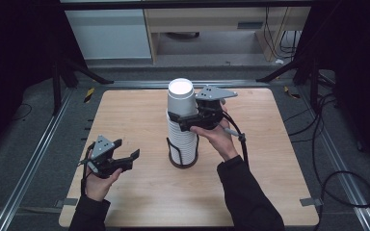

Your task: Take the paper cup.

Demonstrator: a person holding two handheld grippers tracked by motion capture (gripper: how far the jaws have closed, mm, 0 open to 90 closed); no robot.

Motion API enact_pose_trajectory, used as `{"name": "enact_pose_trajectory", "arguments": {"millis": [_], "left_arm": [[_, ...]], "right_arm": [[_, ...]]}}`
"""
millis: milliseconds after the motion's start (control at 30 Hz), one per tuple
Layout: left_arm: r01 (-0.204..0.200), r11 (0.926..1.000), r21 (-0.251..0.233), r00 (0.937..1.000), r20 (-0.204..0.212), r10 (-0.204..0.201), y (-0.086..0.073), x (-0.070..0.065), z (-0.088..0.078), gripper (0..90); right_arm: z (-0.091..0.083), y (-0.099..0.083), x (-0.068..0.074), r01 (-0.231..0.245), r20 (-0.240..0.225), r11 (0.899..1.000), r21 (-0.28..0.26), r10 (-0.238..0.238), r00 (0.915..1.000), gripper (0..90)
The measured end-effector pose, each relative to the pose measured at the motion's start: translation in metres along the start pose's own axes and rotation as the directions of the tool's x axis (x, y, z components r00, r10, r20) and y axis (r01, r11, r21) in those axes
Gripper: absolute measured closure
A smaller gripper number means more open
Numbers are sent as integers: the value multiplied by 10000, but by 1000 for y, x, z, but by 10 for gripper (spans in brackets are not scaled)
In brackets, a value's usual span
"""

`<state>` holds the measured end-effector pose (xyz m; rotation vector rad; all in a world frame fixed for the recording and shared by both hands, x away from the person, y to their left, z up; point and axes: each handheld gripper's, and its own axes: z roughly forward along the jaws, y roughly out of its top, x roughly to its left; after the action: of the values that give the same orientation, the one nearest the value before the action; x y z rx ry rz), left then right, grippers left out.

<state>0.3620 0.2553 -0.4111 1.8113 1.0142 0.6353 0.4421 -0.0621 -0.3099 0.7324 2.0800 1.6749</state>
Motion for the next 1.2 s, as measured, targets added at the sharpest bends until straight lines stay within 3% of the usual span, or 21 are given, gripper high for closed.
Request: {"name": "enact_pose_trajectory", "arguments": {"millis": [533, 567, 667, 1200], "left_arm": [[-4, 10000, 88, 10000, 53, 4, -1, -1, 2, 213], [-1, 10000, 99, 10000, 57, 1, -1, -1, 2, 213], [12, 9999, 106, 10000, 77, -13, -1, -1, 2, 213], [-36, 9998, 191, 9999, 157, 33, -2, -2, 4, 212]], "right_arm": [[4, 4, 3, 230, -70, 9997, 35, -230, 9997, 121], [1, 8, 3, 190, -121, 9993, -309, -193, 9997, 122], [-2, 14, 2, 170, -186, 9985, -513, -180, 9997, 123], [-23, 63, 6, 662, -104, 9927, -1004, -675, 9977, 135]]}}
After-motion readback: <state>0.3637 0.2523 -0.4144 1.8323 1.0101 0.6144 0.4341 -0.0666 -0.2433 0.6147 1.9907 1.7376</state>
